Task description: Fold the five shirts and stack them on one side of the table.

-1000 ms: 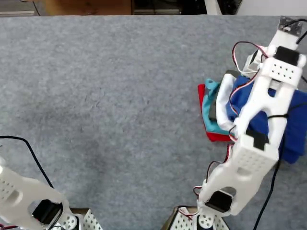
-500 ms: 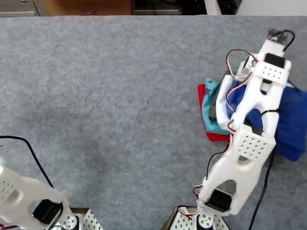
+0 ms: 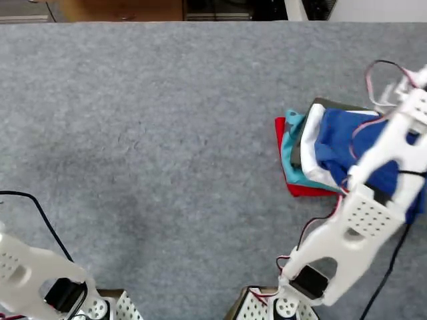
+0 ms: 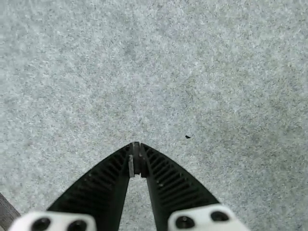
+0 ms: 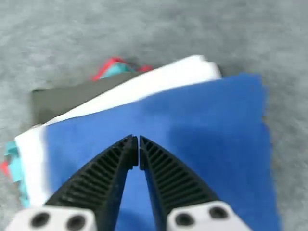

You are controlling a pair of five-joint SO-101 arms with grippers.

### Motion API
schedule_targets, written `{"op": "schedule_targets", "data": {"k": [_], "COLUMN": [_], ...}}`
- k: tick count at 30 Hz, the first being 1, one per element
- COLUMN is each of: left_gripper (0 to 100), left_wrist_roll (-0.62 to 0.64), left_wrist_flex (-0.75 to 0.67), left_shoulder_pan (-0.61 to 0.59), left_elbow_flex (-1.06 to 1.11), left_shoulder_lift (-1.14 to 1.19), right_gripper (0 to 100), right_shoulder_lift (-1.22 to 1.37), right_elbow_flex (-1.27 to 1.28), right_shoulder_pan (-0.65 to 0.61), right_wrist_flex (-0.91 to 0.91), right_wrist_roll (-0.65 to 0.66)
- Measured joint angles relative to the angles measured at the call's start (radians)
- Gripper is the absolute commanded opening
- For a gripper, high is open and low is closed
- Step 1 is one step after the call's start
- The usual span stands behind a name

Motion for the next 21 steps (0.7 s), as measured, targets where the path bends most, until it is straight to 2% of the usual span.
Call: {"op": "schedule_targets", "data": {"k": [5, 10, 13, 16, 21], "left_gripper": [2, 2, 2, 2, 2], "left_wrist_roll": [0.000, 0.000, 0.000, 0.000, 0.000], "left_wrist_flex": [0.000, 0.000, 0.000, 0.000, 0.000], "left_shoulder_pan": [0.000, 0.000, 0.000, 0.000, 0.000], "left_elbow_flex": [0.000, 0.000, 0.000, 0.000, 0.000], "left_shoulder_lift": [0.000, 0.000, 0.000, 0.000, 0.000], "right_gripper": [1.9, 1.9, 1.9, 1.9, 1.9], "right_shoulder_lift": [0.068, 0.249, 0.296, 0.302, 0.304], "right_elbow_flex": [0.002, -0.003, -0.054, -0.137, -0.356], "right_shoulder_pan": [0.066, 0.086, 0.091, 0.092, 0.092], "right_wrist_flex": [-0.006, -0.149, -0.160, -0.089, 0.146], "right_wrist_roll": [0.000, 0.000, 0.000, 0.000, 0.000]}}
